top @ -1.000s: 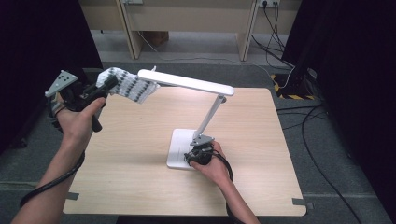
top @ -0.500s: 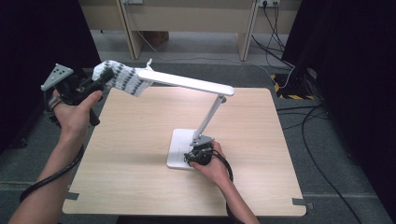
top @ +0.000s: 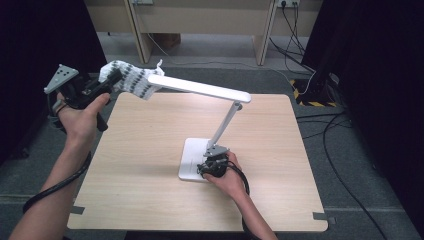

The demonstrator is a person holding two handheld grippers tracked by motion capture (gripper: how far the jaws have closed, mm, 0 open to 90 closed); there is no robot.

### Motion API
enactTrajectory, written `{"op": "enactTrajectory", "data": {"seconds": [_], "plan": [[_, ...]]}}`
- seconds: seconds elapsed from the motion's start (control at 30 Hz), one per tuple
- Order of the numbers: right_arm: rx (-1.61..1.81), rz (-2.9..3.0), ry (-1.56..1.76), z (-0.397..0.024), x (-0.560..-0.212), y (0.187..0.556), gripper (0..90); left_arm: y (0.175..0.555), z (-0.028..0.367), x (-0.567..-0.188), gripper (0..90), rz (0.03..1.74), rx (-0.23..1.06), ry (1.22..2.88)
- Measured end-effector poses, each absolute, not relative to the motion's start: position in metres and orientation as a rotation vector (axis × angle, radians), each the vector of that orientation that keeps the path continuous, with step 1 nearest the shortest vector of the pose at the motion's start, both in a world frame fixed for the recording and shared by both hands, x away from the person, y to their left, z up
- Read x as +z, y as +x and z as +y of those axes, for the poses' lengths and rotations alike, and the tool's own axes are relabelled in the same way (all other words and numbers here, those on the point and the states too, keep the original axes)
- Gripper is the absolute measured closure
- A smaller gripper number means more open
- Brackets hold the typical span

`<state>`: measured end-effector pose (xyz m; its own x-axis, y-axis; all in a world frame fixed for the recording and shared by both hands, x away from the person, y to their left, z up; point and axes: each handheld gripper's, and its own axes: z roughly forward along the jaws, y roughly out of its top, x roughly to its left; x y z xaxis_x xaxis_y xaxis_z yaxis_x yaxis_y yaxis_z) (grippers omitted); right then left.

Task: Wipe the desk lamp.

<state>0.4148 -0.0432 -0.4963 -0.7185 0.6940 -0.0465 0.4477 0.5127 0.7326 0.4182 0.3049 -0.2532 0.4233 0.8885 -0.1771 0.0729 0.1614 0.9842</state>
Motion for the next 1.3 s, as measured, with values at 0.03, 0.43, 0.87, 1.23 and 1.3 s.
{"op": "enactTrajectory", "data": {"seconds": [0.03, 0.43, 0.87, 1.23, 1.3], "plan": [[1.031, 2.424, 0.950, -0.043, -0.496, 0.415, 40.4, 0.418, 0.305, -0.253, 80.0, 0.980, 0.742, 1.284], [1.030, 2.427, 0.948, -0.043, -0.496, 0.415, 40.4, 0.418, 0.307, -0.244, 80.0, 0.973, 0.758, 1.261], [1.025, 2.429, 0.942, -0.043, -0.496, 0.415, 40.5, 0.418, 0.304, -0.235, 80.0, 0.955, 0.770, 1.241], [1.025, 2.429, 0.937, -0.043, -0.496, 0.415, 40.5, 0.414, 0.295, -0.228, 80.0, 0.911, 0.768, 1.246], [1.024, 2.429, 0.937, -0.043, -0.496, 0.415, 40.5, 0.413, 0.292, -0.228, 79.9, 0.901, 0.765, 1.251]]}}
